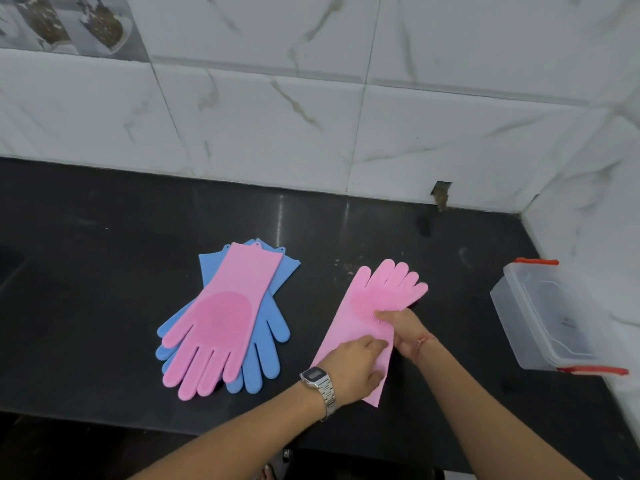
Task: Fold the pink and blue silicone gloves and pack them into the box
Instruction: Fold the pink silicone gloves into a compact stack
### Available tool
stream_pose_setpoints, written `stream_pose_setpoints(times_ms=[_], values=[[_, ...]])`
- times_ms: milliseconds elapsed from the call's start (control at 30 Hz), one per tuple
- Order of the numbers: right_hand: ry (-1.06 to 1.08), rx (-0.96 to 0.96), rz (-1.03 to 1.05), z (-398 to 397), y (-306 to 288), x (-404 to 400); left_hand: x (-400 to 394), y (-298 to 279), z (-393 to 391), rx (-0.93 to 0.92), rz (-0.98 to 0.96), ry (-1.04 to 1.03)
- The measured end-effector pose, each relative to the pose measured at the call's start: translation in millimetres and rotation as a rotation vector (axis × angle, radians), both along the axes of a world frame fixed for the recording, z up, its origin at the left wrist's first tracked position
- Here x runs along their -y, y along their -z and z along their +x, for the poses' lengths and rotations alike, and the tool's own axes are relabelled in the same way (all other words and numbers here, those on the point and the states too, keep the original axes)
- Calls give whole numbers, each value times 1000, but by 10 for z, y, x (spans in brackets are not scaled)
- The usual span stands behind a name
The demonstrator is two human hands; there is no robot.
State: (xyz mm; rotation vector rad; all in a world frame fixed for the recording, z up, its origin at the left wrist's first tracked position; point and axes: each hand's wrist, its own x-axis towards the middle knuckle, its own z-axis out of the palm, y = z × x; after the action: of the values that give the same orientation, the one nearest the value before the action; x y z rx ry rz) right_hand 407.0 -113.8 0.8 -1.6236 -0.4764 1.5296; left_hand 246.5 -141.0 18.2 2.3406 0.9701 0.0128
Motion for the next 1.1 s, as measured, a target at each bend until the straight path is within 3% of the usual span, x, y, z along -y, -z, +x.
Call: stream_pose_setpoints(times_ms=[167, 367, 533, 733, 1100], values=[[-143, 374, 32, 245, 21, -97, -31, 192, -120, -26, 165, 13], [-11, 853, 78, 350, 129, -187, -4, 310, -112, -123, 104, 40], [-347, 1404, 135, 301, 294, -75, 20, 355, 2, -43, 99, 72], [-655, 1466, 180, 182, 490, -181, 62, 383, 101, -5, 140, 72], [-538, 1527, 193, 235, 671, -25, 123, 357, 123, -14, 165, 83]])
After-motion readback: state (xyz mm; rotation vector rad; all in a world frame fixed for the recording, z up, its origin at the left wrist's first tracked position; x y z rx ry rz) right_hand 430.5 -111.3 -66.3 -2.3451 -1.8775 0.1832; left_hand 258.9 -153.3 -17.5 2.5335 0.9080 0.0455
